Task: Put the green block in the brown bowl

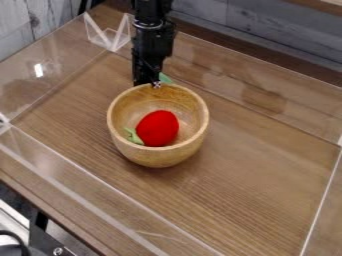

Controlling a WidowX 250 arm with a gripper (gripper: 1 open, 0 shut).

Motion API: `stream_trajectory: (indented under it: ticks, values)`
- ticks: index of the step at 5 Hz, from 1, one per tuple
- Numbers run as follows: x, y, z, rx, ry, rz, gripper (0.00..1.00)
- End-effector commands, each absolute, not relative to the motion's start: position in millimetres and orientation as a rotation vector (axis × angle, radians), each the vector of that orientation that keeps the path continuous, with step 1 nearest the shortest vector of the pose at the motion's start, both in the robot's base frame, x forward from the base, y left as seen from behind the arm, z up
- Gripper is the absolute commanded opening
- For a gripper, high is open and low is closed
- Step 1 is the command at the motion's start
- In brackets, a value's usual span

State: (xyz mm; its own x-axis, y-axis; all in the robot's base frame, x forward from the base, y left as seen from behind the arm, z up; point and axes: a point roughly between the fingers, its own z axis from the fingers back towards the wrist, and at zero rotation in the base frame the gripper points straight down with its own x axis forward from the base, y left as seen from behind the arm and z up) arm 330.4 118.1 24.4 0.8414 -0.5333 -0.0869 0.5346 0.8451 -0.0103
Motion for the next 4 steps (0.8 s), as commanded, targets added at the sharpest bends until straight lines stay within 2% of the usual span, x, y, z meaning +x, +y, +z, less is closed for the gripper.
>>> stream_trajectory:
  ticks: [1,4]
  values:
    - [336.4,122.0,31.6,0.036,0.054,-0.554,0.0]
    - [336.1,120.1,29.1,0.027,0.054,-0.537,0.0]
